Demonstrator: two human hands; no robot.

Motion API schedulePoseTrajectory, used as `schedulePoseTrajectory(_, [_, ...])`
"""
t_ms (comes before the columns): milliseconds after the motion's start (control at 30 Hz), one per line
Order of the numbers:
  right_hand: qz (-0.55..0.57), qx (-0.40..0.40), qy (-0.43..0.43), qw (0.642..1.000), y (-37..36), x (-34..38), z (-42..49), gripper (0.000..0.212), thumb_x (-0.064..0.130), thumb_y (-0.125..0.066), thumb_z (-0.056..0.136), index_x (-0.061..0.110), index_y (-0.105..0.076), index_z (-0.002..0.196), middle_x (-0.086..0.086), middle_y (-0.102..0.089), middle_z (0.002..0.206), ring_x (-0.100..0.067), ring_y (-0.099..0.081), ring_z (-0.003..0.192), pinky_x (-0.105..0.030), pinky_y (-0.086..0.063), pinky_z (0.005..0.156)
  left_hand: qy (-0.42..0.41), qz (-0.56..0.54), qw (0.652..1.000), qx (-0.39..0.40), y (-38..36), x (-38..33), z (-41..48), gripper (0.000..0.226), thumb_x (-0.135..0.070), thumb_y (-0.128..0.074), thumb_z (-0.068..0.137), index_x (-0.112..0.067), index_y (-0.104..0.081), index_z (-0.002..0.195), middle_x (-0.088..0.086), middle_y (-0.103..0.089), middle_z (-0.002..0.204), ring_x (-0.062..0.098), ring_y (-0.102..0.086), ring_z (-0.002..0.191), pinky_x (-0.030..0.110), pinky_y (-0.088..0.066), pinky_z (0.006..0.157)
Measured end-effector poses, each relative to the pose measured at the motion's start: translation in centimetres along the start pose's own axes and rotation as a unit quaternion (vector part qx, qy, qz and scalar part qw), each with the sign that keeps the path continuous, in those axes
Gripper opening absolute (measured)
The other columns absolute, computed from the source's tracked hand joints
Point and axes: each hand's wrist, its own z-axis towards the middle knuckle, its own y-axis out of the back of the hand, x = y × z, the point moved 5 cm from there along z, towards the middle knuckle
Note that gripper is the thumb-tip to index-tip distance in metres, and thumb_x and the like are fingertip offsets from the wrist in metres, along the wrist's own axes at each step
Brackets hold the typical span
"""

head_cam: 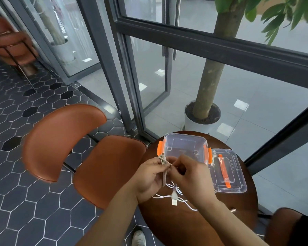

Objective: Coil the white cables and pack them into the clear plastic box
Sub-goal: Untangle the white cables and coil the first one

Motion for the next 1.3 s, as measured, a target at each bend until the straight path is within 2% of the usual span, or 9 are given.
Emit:
schedulePoseTrajectory(167, [0.089, 0.012, -0.064, 0.994, -0.9, -0.6, -0.5, 0.007, 0.026, -0.073, 0.088, 0.024, -0.067, 0.084, 0.007, -0.071, 0.07, -0.007, -0.069, 0.064, -0.036, -0.058, 0.06, -0.006, -0.138, 0.99, 0.014, -0.4, -0.4, 0.6, 0.035, -0.022, -0.045, 0.101, 0.002, -0.067, 0.115, 0.026, -0.069, 0.112, 0.035, -0.071, 0.1, 0.045, -0.06, 0.084])
schedulePoseTrajectory(400, [0.145, 0.07, -0.163, 0.973, -2.6, -1.3, -1.4, 0.008, 0.015, -0.067, 0.093, 0.014, -0.059, 0.09, 0.005, -0.065, 0.074, -0.011, -0.061, 0.065, -0.03, -0.05, 0.064, -0.078, -0.229, 0.969, -0.052, -0.2, -1.5, 1.8, 0.038, -0.024, -0.046, 0.097, -0.007, -0.065, 0.069, 0.027, -0.072, 0.113, 0.039, -0.071, 0.109, 0.049, -0.06, 0.09])
schedulePoseTrajectory(467, [0.337, 0.087, -0.281, 0.894, -3.5, -1.9, -1.9, 0.005, 0.005, -0.062, 0.095, 0.0, -0.059, 0.097, -0.011, -0.061, 0.072, -0.019, -0.058, 0.054, -0.037, -0.049, 0.059, -0.106, -0.225, 0.967, -0.063, 0.0, -2.1, 1.6, 0.033, -0.021, -0.048, 0.091, -0.009, -0.061, 0.063, 0.021, -0.074, 0.096, 0.035, -0.075, 0.095, 0.045, -0.062, 0.083])
schedulePoseTrajectory(567, [0.576, 0.106, -0.392, 0.71, -4.6, -1.3, -2.5, 0.011, -0.005, -0.053, 0.092, -0.002, -0.057, 0.102, -0.013, -0.041, 0.067, -0.016, -0.037, 0.044, -0.032, -0.042, 0.048, -0.122, -0.211, 0.969, -0.037, -0.6, -2.4, 1.3, 0.026, -0.021, -0.047, 0.089, -0.011, -0.054, 0.066, 0.012, -0.063, 0.079, 0.026, -0.065, 0.072, 0.038, -0.058, 0.073])
schedulePoseTrajectory(667, [0.648, 0.148, -0.387, 0.639, -4.6, -0.3, -2.0, 0.005, 0.005, -0.053, 0.085, 0.008, -0.056, 0.087, -0.002, -0.023, 0.064, -0.012, -0.018, 0.049, -0.03, -0.034, 0.051, -0.133, -0.216, 0.967, -0.002, -1.5, -2.6, 1.0, 0.022, -0.02, -0.043, 0.085, -0.011, -0.05, 0.066, 0.009, -0.052, 0.069, 0.022, -0.052, 0.059, 0.034, -0.05, 0.062])
schedulePoseTrajectory(833, [0.637, 0.202, -0.359, 0.652, -4.7, -1.0, -1.3, 0.033, 0.039, -0.053, 0.1, 0.018, -0.061, 0.077, 0.002, -0.027, 0.061, -0.009, -0.021, 0.047, -0.026, -0.04, 0.052, -0.125, -0.224, 0.966, 0.028, -2.0, -3.1, 0.6, 0.025, -0.019, -0.035, 0.085, -0.011, -0.046, 0.064, 0.007, -0.047, 0.059, 0.019, -0.046, 0.05, 0.032, -0.043, 0.056])
schedulePoseTrajectory(1000, [0.641, 0.229, -0.343, 0.647, -5.0, -1.8, -0.8, 0.022, 0.031, -0.061, 0.097, 0.015, -0.06, 0.083, 0.001, -0.032, 0.065, -0.009, -0.025, 0.049, -0.025, -0.041, 0.056, -0.101, -0.201, 0.973, 0.062, -2.0, -3.0, 0.6, 0.027, -0.018, -0.033, 0.084, -0.01, -0.048, 0.063, 0.006, -0.047, 0.056, 0.018, -0.046, 0.044, 0.032, -0.039, 0.053])
schedulePoseTrajectory(1200, [0.671, 0.195, -0.275, 0.661, -4.7, -1.7, -0.6, 0.007, 0.017, -0.069, 0.087, 0.011, -0.066, 0.086, 0.003, -0.037, 0.059, -0.008, -0.028, 0.047, -0.025, -0.035, 0.052, -0.041, -0.07, 0.987, 0.138, -2.4, -4.8, 0.2, 0.024, -0.017, -0.041, 0.096, -0.006, -0.055, 0.081, 0.017, -0.059, 0.085, 0.034, -0.063, 0.084, 0.046, -0.052, 0.089])
schedulePoseTrajectory(1300, [0.657, 0.177, -0.243, 0.692, -4.6, -1.6, -0.1, 0.009, 0.018, -0.068, 0.09, 0.009, -0.069, 0.092, 0.001, -0.037, 0.061, -0.009, -0.031, 0.048, -0.025, -0.04, 0.049, -0.029, 0.013, 0.99, 0.135, -2.1, -6.4, -0.3, 0.023, -0.014, -0.044, 0.097, -0.003, -0.06, 0.084, 0.021, -0.063, 0.092, 0.04, -0.067, 0.097, 0.047, -0.054, 0.092])
